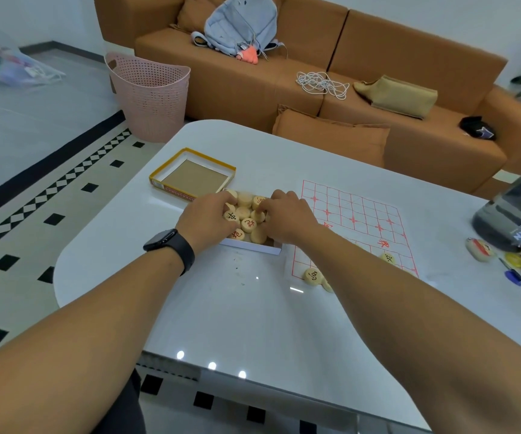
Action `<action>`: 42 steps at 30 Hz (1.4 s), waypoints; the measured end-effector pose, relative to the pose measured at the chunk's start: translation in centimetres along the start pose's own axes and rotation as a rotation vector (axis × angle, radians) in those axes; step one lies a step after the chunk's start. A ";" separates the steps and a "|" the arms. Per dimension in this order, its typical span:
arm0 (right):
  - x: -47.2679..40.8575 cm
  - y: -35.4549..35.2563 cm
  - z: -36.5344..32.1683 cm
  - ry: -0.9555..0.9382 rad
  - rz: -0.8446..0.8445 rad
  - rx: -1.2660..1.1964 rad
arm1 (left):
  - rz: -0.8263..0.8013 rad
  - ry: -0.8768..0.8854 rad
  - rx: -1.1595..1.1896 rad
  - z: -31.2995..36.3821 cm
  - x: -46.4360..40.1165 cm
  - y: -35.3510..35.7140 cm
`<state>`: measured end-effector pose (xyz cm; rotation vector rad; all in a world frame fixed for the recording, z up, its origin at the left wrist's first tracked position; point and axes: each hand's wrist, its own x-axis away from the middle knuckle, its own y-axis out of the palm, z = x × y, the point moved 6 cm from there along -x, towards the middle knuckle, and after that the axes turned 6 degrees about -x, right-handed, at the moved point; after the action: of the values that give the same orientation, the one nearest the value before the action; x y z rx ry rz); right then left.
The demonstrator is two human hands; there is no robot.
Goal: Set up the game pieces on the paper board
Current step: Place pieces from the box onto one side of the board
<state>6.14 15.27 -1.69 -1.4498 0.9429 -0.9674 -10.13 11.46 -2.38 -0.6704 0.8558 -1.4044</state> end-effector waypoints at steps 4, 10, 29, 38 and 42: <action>-0.6 -0.3 -1.0 -0.041 -0.012 0.145 | -0.023 -0.031 -0.008 -0.5 -0.1 0.1; -1.1 -0.3 -1.5 -0.096 0.053 0.212 | -0.035 -0.026 -0.023 -0.3 0.1 0.2; -1.1 0.4 1.1 -0.117 0.015 0.038 | -0.057 0.004 -0.061 0.0 -0.1 0.4; 0.5 -1.2 5.5 0.111 0.359 -0.437 | -0.053 0.008 -0.054 -0.2 -0.2 0.6; 0.3 0.2 5.5 0.151 0.176 -0.377 | -0.045 0.012 -0.074 0.1 -0.2 0.6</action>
<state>11.44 16.87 -2.21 -1.5854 1.3971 -0.8049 -9.76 11.71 -2.78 -0.7423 0.9114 -1.4235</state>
